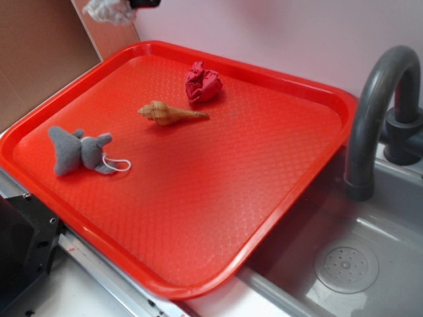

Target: Grab the white paper.

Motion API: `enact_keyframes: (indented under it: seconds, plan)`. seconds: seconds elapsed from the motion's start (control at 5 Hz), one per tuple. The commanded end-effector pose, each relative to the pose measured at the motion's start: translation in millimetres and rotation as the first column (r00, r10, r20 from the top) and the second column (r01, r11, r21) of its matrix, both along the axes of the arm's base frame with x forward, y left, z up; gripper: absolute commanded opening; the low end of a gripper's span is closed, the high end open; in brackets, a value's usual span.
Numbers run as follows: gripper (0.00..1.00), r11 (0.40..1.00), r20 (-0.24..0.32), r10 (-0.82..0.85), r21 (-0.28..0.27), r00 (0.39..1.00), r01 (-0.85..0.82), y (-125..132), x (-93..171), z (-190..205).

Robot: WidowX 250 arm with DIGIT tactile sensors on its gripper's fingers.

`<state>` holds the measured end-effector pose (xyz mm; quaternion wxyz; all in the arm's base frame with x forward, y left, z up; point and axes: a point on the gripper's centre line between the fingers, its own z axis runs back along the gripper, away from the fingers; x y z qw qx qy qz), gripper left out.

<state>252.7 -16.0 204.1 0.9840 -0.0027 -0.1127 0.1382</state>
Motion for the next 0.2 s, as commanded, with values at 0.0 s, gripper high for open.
enact_keyframes:
  seconds: [0.0]
  plan:
    - [0.00,0.993,0.025,-0.078,-0.088,0.997,0.080,-7.8,-12.2,31.6]
